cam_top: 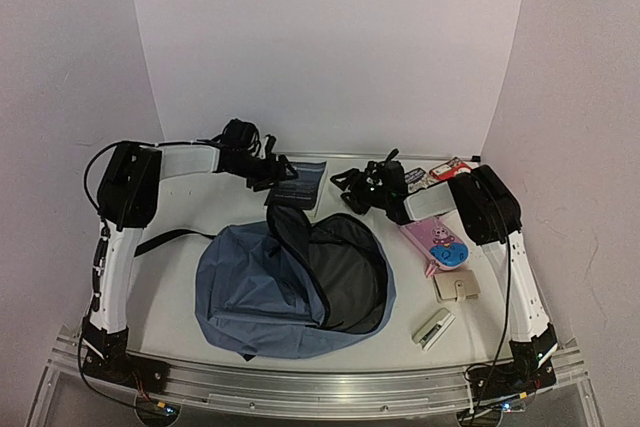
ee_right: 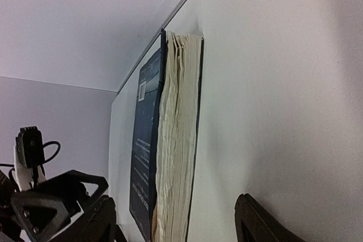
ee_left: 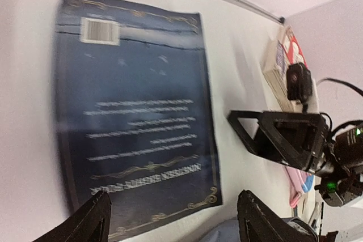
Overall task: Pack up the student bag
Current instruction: Adjust the book at the center of the board, then pick up the book from the center of the board, then place the book in the student bag.
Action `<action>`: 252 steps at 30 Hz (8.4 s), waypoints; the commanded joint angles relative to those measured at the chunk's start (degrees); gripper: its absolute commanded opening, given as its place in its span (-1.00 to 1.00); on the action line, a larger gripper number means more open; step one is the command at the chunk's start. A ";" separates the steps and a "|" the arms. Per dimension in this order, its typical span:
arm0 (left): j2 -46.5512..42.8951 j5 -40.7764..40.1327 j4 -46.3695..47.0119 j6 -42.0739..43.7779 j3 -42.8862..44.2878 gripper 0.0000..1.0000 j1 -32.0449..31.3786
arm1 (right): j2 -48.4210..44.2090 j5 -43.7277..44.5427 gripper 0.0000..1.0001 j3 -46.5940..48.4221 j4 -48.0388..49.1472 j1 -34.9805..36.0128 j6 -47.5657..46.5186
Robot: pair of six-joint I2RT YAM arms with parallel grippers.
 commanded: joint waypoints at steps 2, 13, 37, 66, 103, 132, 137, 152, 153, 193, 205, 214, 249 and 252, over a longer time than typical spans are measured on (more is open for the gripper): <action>3.48 -3.56 -10.99 0.48 6.42 0.54 4.49 | -0.36 -1.19 0.44 2.19 -11.12 0.25 -6.65; 7.11 1.59 -7.92 1.14 6.01 0.51 5.01 | 5.24 -5.72 0.45 10.64 -14.22 2.20 -7.39; 9.47 17.13 0.41 -0.72 1.84 -0.62 0.00 | 13.87 -11.02 0.36 21.34 -13.73 4.69 -4.83; -10.15 14.37 22.59 -15.79 -18.38 0.42 2.11 | -4.89 -9.52 -1.00 1.69 18.83 2.59 11.79; -28.71 15.02 37.94 -29.22 -28.32 -0.33 -7.38 | -36.31 -10.79 -1.00 -27.18 36.95 2.84 17.28; -45.40 37.29 -21.39 15.51 -30.86 -1.00 -23.69 | -69.49 -25.20 0.97 -29.03 -48.42 5.60 -45.45; -43.79 37.97 -26.01 17.46 -26.63 -1.00 -28.50 | -67.39 -28.34 0.97 -28.52 -52.75 8.62 -48.53; -42.40 37.07 -29.66 19.96 -22.57 -0.99 -30.45 | -70.29 -45.96 -0.32 -30.42 -53.20 13.17 -49.16; -42.37 36.85 -29.69 19.99 -22.31 -0.99 -30.48 | -70.62 -45.86 -0.45 -30.57 -53.19 13.13 -49.06; -21.57 -35.23 -11.15 -20.56 -9.54 0.91 -39.12 | -91.77 42.75 -1.00 -32.41 -51.80 9.00 -26.51; -9.69 -38.84 -26.72 -17.56 6.71 0.79 -39.11 | -93.15 42.26 -1.00 -33.95 -50.90 9.01 -26.68; -10.80 -38.65 -26.45 -17.17 5.14 0.38 -39.11 | -93.67 41.72 -1.00 -34.39 -50.89 8.97 -26.10; -43.37 -14.59 -20.29 -9.78 -17.70 -0.99 -29.76 | -91.61 2.75 -1.00 -35.04 -50.89 8.99 -18.98; -44.95 -12.82 -20.55 -8.62 -17.71 -0.99 -28.31 | -91.26 0.64 -1.00 -36.74 -51.14 8.99 -17.35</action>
